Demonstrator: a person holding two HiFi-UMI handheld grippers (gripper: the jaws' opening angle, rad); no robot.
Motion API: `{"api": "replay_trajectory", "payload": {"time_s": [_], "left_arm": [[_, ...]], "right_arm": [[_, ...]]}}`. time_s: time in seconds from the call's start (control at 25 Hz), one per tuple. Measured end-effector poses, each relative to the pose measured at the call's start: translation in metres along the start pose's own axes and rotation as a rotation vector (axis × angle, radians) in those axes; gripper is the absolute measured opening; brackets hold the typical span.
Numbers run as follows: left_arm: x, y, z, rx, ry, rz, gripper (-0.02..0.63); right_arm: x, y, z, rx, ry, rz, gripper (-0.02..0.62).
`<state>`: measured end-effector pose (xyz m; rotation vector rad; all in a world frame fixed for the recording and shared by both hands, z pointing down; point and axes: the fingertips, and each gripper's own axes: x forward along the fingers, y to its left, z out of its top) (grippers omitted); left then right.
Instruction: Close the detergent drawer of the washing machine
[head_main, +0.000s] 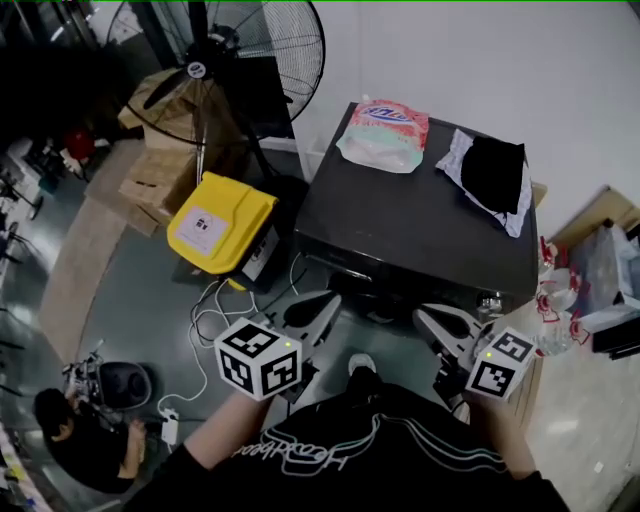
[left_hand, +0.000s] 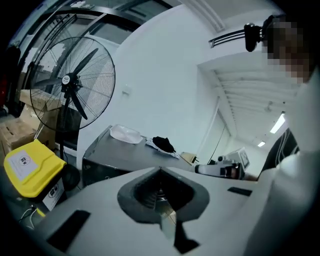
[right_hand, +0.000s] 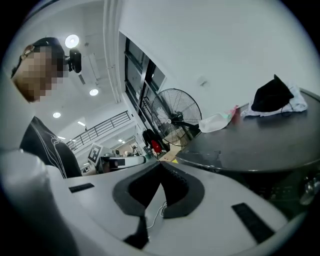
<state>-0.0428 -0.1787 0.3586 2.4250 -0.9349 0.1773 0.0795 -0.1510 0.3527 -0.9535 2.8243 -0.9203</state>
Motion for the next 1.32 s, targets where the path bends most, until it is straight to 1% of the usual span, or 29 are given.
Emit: {"api": "replay_trajectory", "payload": {"time_s": [0.16, 0.24, 0.36, 0.48, 0.6, 0.72, 0.96, 1.08, 1.32], "left_arm": [[-0.032, -0.027, 0.001, 0.007, -0.038, -0.040, 0.023], [-0.045, -0.039, 0.000, 0.007, -0.056, -0.059, 0.023], [-0.065, -0.053, -0.004, 0.016, -0.078, -0.066, 0.023], [-0.078, -0.062, -0.013, 0.016, -0.078, -0.068, 0.023], [-0.085, -0.068, -0.022, 0.032, -0.069, -0.071, 0.023], [-0.090, -0.073, -0.030, 0.033, -0.063, -0.074, 0.023], [-0.092, -0.071, -0.043, 0.011, -0.060, -0.077, 0.023], [-0.091, -0.072, -0.044, 0.013, -0.063, -0.079, 0.023], [-0.084, -0.067, -0.046, 0.028, -0.057, -0.066, 0.023]], "right_arm": [[-0.012, 0.032, -0.010, -0.016, -0.026, 0.002, 0.026], [-0.020, 0.044, -0.014, -0.033, -0.038, -0.016, 0.026], [-0.034, 0.058, -0.020, -0.058, -0.062, -0.035, 0.026], [-0.043, 0.071, -0.028, -0.059, -0.083, -0.034, 0.026], [-0.048, 0.080, -0.039, -0.054, -0.081, -0.037, 0.026], [-0.052, 0.085, -0.046, -0.063, -0.071, -0.040, 0.026], [-0.059, 0.085, -0.054, -0.065, -0.063, -0.063, 0.026], [-0.062, 0.086, -0.057, -0.076, -0.057, -0.067, 0.026], [-0.064, 0.082, -0.058, -0.063, -0.069, -0.072, 0.026]]}}
